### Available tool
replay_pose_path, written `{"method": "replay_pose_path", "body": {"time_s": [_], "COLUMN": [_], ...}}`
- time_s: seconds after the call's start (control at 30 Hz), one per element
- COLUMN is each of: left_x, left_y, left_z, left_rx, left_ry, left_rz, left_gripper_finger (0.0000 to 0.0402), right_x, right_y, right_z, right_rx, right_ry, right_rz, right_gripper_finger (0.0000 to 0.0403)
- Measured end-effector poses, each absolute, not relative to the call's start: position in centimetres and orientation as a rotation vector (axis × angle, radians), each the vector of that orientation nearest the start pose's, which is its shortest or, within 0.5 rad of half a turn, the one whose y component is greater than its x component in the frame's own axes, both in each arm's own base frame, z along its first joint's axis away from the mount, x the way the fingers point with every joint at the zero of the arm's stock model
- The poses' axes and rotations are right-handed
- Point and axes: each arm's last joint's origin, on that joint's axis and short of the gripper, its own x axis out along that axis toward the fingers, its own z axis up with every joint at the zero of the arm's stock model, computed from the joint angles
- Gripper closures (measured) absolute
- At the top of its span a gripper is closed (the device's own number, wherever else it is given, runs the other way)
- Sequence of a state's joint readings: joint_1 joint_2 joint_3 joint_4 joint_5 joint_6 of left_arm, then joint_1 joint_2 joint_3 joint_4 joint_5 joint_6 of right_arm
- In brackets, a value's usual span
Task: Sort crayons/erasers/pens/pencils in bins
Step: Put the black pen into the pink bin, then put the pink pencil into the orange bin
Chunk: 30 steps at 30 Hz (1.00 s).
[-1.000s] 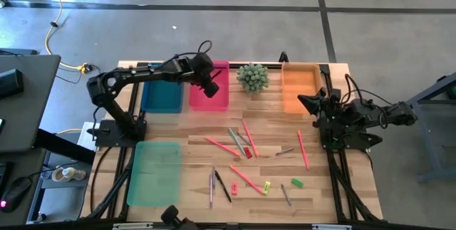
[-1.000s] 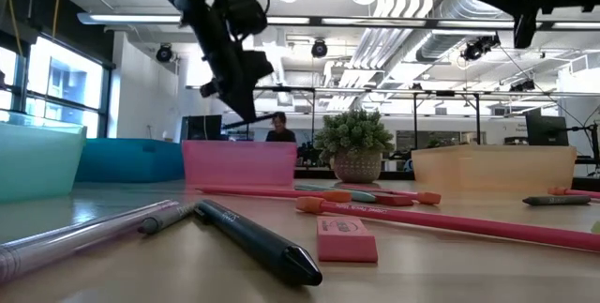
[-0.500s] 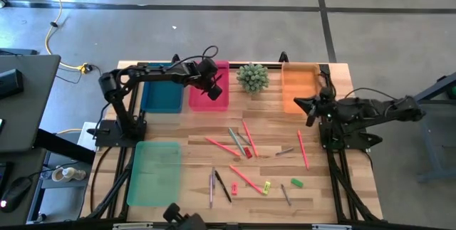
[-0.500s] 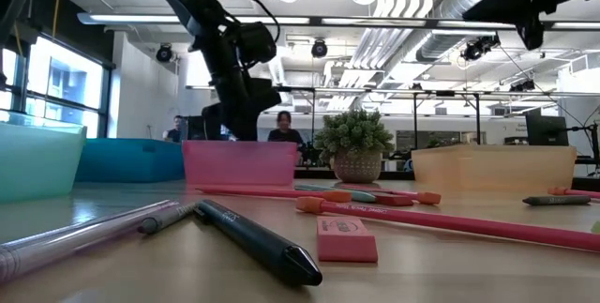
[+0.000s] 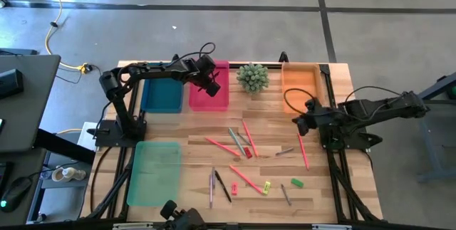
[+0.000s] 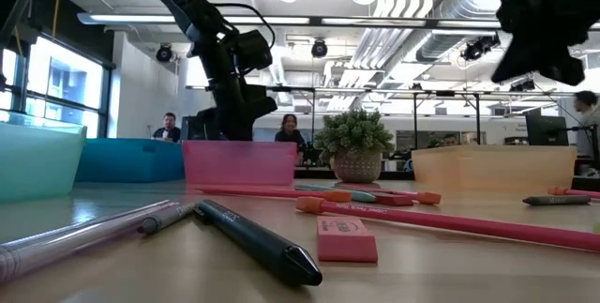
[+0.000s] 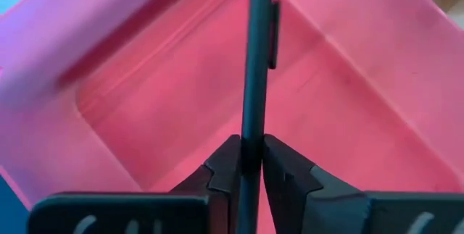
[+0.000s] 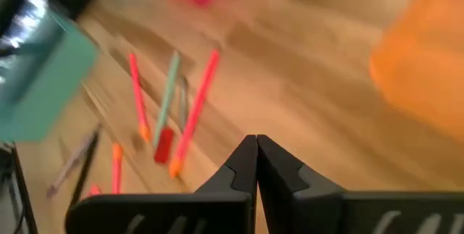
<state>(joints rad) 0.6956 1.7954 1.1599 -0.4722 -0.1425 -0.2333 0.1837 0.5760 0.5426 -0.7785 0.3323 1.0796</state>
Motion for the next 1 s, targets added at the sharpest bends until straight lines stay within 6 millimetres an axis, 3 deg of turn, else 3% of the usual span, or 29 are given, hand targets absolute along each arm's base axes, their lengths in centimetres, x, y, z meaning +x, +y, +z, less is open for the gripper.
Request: {"method": "replay_pose_path", "body": {"time_s": [0.4,0.53,0.77,1.0], "left_x": [27.1,27.6,28.7,29.2], "left_y": [23.2,23.5,24.2,22.6], "left_z": [18.5,20.5,25.8,30.5], "left_rx": [-0.511,-0.484,-0.468,-0.501], "left_ry": [1.023,1.042,1.01,0.978], "left_rz": [0.862,0.841,0.745,0.603], "left_gripper_finger": [0.0277,0.0258,0.0258,0.0259], "right_x": [11.2,11.0,10.8,10.9], "right_y": [1.7,1.6,1.5,1.5], "right_z": [21.3,21.0,20.9,20.9], "right_rx": [0.992,1.002,1.024,1.053], "right_ry": [0.871,0.908,0.901,0.885], "right_rz": [-0.601,-0.655,-0.703,-0.722], "right_gripper_finger": [0.0402,0.0402,0.0402,0.0402]}}
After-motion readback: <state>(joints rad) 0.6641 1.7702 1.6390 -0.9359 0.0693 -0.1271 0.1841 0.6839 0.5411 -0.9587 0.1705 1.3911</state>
